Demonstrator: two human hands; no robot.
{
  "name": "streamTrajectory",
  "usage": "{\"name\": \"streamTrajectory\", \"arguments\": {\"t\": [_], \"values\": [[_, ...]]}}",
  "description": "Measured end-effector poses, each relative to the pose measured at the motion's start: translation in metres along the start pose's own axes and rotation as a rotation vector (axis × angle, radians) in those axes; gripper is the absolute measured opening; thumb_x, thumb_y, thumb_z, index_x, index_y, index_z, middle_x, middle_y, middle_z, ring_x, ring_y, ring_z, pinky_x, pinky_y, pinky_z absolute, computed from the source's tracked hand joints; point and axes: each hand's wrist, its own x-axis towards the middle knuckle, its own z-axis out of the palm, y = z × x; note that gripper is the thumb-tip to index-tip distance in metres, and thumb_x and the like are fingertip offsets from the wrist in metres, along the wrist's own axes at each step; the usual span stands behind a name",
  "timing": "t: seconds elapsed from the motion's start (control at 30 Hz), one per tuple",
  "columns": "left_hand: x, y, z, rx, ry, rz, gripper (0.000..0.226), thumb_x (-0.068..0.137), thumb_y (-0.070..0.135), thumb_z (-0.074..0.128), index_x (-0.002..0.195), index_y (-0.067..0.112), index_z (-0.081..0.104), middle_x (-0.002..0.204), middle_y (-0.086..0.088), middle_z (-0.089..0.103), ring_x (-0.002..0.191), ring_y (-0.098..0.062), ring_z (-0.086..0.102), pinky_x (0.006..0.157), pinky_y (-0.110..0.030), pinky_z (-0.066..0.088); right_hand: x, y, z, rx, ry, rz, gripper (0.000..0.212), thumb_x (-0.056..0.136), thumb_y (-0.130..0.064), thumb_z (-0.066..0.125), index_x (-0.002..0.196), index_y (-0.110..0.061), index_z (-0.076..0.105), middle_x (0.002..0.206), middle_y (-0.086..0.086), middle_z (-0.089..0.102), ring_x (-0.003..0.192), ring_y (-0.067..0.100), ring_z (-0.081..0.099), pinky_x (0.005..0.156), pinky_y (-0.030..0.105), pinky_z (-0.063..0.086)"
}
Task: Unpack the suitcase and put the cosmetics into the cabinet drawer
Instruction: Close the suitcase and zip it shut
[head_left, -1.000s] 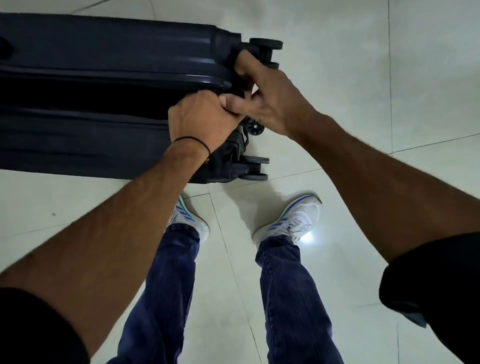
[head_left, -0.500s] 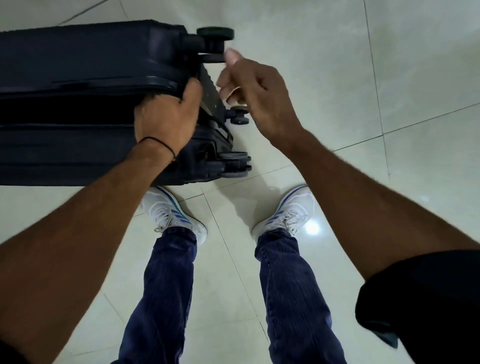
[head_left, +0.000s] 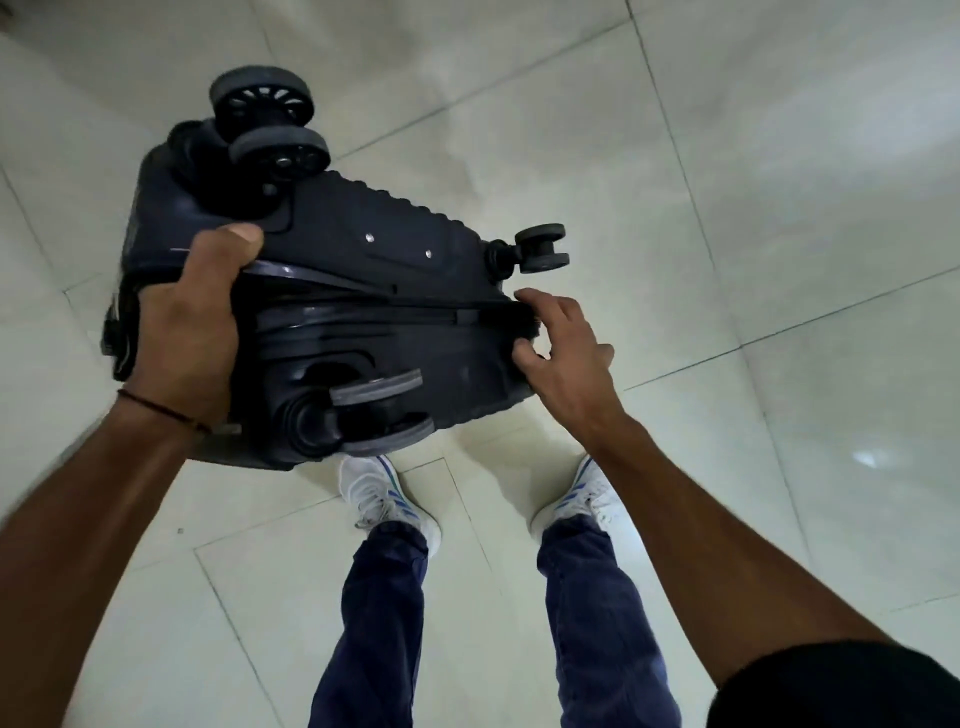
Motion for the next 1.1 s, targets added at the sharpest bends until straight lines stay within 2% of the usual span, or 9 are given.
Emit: {"name": "streamTrajectory", "arguments": {"t": [0.17, 0.27, 0.37, 0.47, 0.6, 0.77, 0.9, 1.0, 1.1], "values": [[-0.013, 0.021, -0.034, -0.152, -0.034, -0.081, 0.017, 0.099, 0.032, 0.046, 0.097, 0.023, 0.061, 0.081, 0.016, 0.072, 0.078, 0.001, 0.068, 0.073, -0.017, 0.056, -0.024, -0.066, -0.064, -0.436, 0.109, -0.245, 0.044, 0.089, -0.014, 0.05, 0.131, -0.03, 0.051, 0.128, -0.006, 0.057, 0.084, 0.024, 0.062, 0.087, 0.042, 0.036], [-0.02, 0.011, -0.05, -0.378, -0.12, -0.128, 0.027, 0.089, 0.038, 0.052, 0.109, 0.027, 0.066, 0.114, -0.001, 0.065, 0.101, -0.026, 0.058, 0.09, -0.037, 0.049, -0.029, -0.092, -0.075, -0.591, 0.138, -0.306, 0.03, 0.083, -0.013, 0.054, 0.111, -0.022, 0.056, 0.103, -0.003, 0.061, 0.068, 0.031, 0.053, 0.075, 0.035, 0.031], [-0.018, -0.004, -0.049, -0.421, -0.074, -0.11, 0.032, 0.091, 0.035, 0.046, 0.115, 0.029, 0.065, 0.114, 0.001, 0.066, 0.096, -0.023, 0.057, 0.077, -0.028, 0.053, -0.025, -0.104, -0.087, -0.546, 0.055, -0.318, 0.023, 0.076, -0.016, 0.058, 0.098, -0.019, 0.055, 0.087, -0.006, 0.054, 0.067, 0.029, 0.047, 0.074, 0.036, 0.034], [-0.012, -0.017, -0.068, -0.406, -0.11, -0.068, 0.049, 0.097, 0.029, 0.036, 0.144, 0.015, 0.046, 0.142, -0.007, 0.054, 0.125, -0.028, 0.055, 0.101, -0.04, 0.05, -0.02, -0.117, -0.08, -0.5, -0.047, -0.353, 0.024, 0.071, -0.031, 0.055, 0.093, -0.021, 0.057, 0.08, -0.01, 0.052, 0.073, 0.021, 0.048, 0.079, 0.035, 0.032], [-0.01, -0.025, -0.092, -0.349, -0.088, 0.013, 0.051, 0.099, 0.028, 0.042, 0.147, 0.012, 0.04, 0.147, -0.009, 0.049, 0.134, -0.027, 0.048, 0.113, -0.046, 0.038, -0.023, -0.121, -0.067, -0.405, -0.156, -0.382, 0.026, 0.072, -0.035, 0.058, 0.094, -0.023, 0.058, 0.092, -0.013, 0.054, 0.098, 0.021, 0.047, 0.083, 0.036, 0.034], [-0.026, -0.028, -0.108, -0.16, 0.03, -0.031, 0.037, 0.1, 0.034, 0.048, 0.133, 0.018, 0.055, 0.126, 0.003, 0.065, 0.113, -0.012, 0.062, 0.096, -0.03, 0.05, -0.038, -0.134, -0.049, -0.215, -0.243, -0.333, 0.024, 0.08, -0.022, 0.078, 0.094, -0.02, 0.058, 0.093, -0.011, 0.055, 0.089, 0.01, 0.049, 0.074, 0.02, 0.038], [-0.033, -0.016, -0.108, 0.057, 0.113, -0.207, 0.041, 0.099, 0.051, 0.041, 0.077, 0.021, 0.057, 0.065, 0.006, 0.06, 0.058, -0.007, 0.055, 0.058, -0.023, 0.043, -0.046, -0.142, -0.039, -0.229, -0.195, -0.322, 0.028, 0.081, -0.018, 0.078, 0.099, -0.022, 0.057, 0.09, -0.015, 0.053, 0.084, 0.006, 0.047, 0.072, 0.016, 0.037], [-0.034, -0.005, -0.106, 0.368, 0.047, -0.325, 0.068, 0.09, 0.071, 0.03, 0.086, 0.009, 0.057, 0.086, -0.015, 0.058, 0.082, -0.027, 0.057, 0.077, -0.038, 0.043, -0.048, -0.146, -0.036, -0.237, -0.209, -0.337, 0.038, 0.084, -0.016, 0.076, 0.114, -0.027, 0.056, 0.087, -0.02, 0.048, 0.085, 0.005, 0.046, 0.074, 0.019, 0.037], [-0.039, 0.012, -0.093, 0.854, -0.057, -0.234, 0.073, 0.098, 0.064, 0.018, 0.083, 0.004, 0.057, 0.098, -0.021, 0.057, 0.11, -0.039, 0.052, 0.099, -0.043, 0.033, -0.049, -0.151, -0.032, -0.247, -0.208, -0.365, 0.046, 0.085, -0.014, 0.074, 0.125, -0.029, 0.056, 0.09, -0.029, 0.044, 0.089, 0.009, 0.044, 0.079, 0.02, 0.037]]}}
